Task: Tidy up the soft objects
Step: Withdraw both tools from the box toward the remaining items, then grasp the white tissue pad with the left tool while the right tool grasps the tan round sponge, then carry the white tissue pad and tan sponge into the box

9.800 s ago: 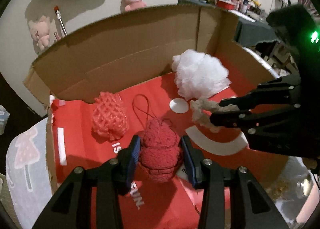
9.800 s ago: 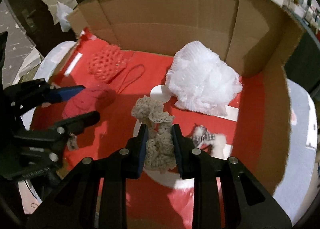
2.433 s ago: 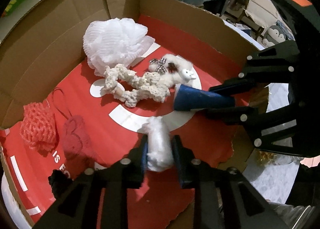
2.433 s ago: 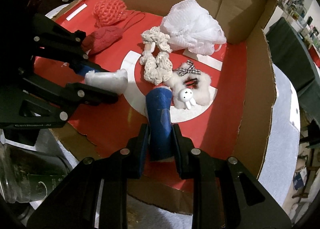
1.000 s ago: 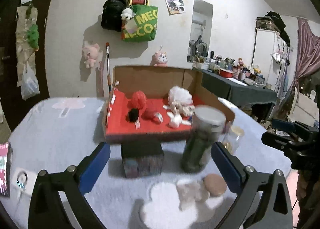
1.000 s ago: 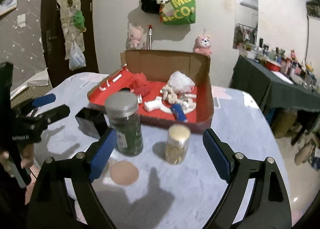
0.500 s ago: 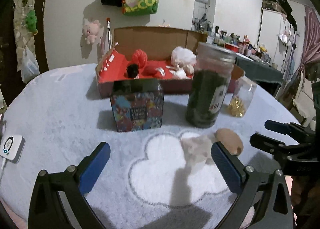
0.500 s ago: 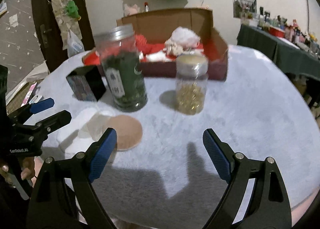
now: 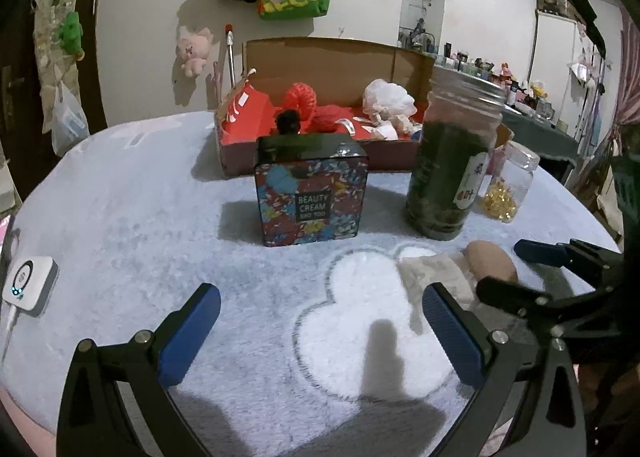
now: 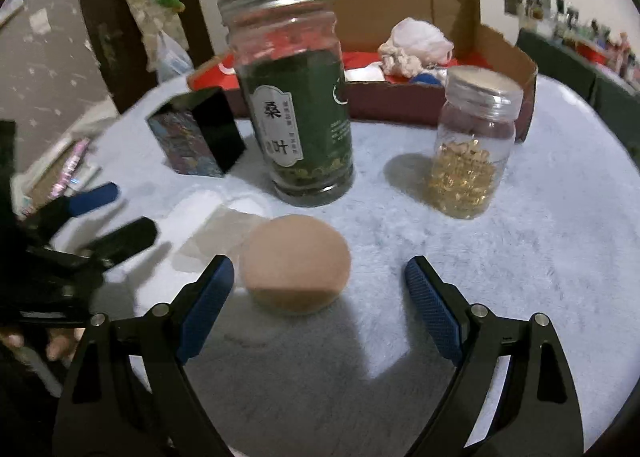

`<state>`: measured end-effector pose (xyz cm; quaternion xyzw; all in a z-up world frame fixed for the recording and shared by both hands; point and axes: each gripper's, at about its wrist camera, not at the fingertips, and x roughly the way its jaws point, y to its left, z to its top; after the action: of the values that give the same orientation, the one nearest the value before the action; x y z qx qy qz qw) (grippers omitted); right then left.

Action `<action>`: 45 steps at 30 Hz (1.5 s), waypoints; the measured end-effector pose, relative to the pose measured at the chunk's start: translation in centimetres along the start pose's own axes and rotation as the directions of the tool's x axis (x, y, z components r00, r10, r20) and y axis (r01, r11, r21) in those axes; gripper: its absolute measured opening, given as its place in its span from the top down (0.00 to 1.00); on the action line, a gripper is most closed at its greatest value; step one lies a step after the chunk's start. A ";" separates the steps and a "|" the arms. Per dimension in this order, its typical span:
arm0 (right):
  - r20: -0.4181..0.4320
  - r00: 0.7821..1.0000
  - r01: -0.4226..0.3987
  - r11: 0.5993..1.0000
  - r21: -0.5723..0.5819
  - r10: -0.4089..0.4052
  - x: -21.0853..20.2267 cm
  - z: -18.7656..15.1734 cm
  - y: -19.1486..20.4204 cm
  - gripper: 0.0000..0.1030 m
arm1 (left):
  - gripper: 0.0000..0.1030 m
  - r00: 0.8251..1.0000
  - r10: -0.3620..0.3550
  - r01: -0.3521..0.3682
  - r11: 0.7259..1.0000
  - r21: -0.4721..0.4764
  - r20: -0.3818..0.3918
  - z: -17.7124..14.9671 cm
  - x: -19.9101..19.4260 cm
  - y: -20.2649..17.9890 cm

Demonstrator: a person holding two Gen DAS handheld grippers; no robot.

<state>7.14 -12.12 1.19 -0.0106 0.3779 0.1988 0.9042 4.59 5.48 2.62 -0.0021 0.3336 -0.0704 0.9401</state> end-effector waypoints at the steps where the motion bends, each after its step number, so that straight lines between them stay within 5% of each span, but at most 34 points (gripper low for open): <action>1: -0.002 1.000 0.015 1.000 -0.018 -0.015 0.0 0.0 0.3 0.14 | 0.00 1.000 -0.007 0.007 1.000 -0.003 -0.003 0.0 0.1 0.0; 9: 0.002 0.993 0.119 0.992 0.032 -0.119 -1.7 -0.9 -3.7 0.14 | 0.00 0.996 -0.082 0.084 0.996 0.035 -0.045 0.2 1.2 -1.6; 14: 0.029 0.999 0.018 1.000 0.009 -0.019 -3.0 -0.8 -4.8 0.14 | 0.00 0.988 -0.139 0.144 0.986 0.082 -0.071 0.6 1.9 -3.6; 20: 0.001 0.999 -0.044 0.997 -0.068 0.045 -1.9 0.2 -4.0 0.16 | 0.16 0.982 -0.145 0.160 0.979 0.126 -0.120 0.9 3.5 -5.3; 23: -0.023 0.999 -0.051 0.994 -0.100 0.049 -0.9 0.6 -3.4 0.36 | 0.32 0.982 -0.149 0.164 0.977 0.134 -0.117 1.1 3.8 -5.5; 25: -0.030 0.999 -0.048 0.991 -0.125 0.045 -0.2 0.6 -2.8 0.47 | 0.59 0.982 -0.153 0.169 0.975 0.147 -0.112 1.1 3.7 -5.6; 28: -0.009 0.998 -0.063 0.986 -0.151 0.063 -0.4 0.3 -2.2 0.68 | 0.79 0.975 -0.191 0.206 0.970 0.130 -0.116 1.2 3.5 -5.2; 33: 0.020 0.996 -0.084 0.988 -0.129 0.087 -1.0 -0.1 -2.3 0.83 | 0.84 0.973 -0.200 0.213 0.970 0.121 -0.114 1.2 3.2 -4.7; 45: 0.038 0.995 -0.089 0.991 -0.102 0.094 -2.3 -0.1 -2.4 0.83 | 0.85 0.981 -0.176 0.185 0.976 0.115 -0.084 1.6 2.0 -3.4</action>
<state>6.51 -15.11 2.42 -0.0343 0.3484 0.2589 0.9002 6.63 1.78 2.78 0.0278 0.3612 -0.1760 0.9153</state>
